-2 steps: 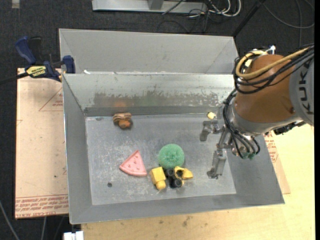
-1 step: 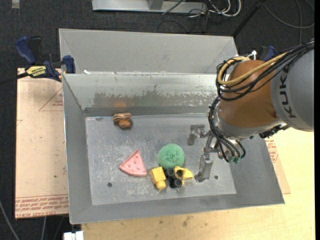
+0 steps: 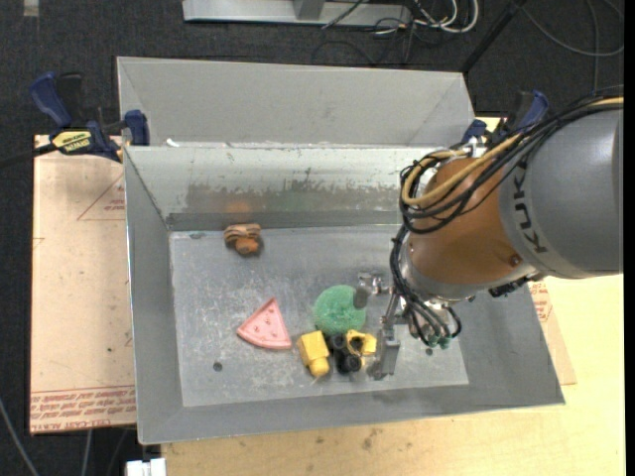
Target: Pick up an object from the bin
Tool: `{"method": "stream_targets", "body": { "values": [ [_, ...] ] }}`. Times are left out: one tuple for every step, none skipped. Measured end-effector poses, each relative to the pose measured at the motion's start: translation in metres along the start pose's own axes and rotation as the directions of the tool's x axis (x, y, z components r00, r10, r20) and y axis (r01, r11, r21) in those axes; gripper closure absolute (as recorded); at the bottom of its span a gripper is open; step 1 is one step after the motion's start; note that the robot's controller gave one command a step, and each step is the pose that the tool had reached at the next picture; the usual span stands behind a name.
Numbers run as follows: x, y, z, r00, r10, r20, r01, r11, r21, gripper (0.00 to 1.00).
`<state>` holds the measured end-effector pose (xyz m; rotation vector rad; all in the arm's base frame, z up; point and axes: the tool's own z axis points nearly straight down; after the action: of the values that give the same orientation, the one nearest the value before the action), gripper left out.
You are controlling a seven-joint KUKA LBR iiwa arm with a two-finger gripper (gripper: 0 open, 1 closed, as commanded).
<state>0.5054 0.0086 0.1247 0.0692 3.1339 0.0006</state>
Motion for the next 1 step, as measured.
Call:
{"method": "stream_targets", "body": {
  "values": [
    [0.0008,0.0327,0.0453,0.998,-0.065,-0.001,0.065,0.998,0.001,0.0]
  ]
}}
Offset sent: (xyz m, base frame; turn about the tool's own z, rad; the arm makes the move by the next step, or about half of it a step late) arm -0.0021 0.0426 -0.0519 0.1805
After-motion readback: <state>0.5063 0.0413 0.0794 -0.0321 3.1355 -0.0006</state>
